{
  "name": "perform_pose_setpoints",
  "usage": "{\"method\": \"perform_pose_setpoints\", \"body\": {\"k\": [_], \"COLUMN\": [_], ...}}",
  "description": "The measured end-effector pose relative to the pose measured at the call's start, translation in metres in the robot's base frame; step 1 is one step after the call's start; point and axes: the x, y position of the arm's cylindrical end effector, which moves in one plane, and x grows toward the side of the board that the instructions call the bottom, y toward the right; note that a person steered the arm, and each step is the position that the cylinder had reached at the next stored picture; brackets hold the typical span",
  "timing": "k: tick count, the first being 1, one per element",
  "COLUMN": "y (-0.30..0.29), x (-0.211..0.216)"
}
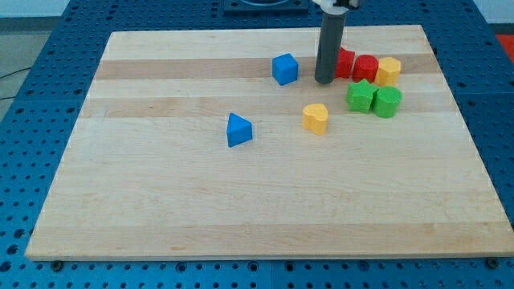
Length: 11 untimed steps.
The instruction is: Move the blue cube to the left of the green star
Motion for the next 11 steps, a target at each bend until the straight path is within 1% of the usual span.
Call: {"method": "perform_pose_setpoints", "body": {"k": [1, 2, 3, 4, 5, 6, 7, 8, 9, 10, 11], "y": [-0.011, -0.014, 0.004, 0.002, -0.014, -0.016, -0.082, -0.126, -0.092, -0.074, -0.067], "x": [0.002, -0.004, -0.004, -0.033, -0.053, -0.048, -0.095, -0.076, -0.027, -0.005, 0.004]}}
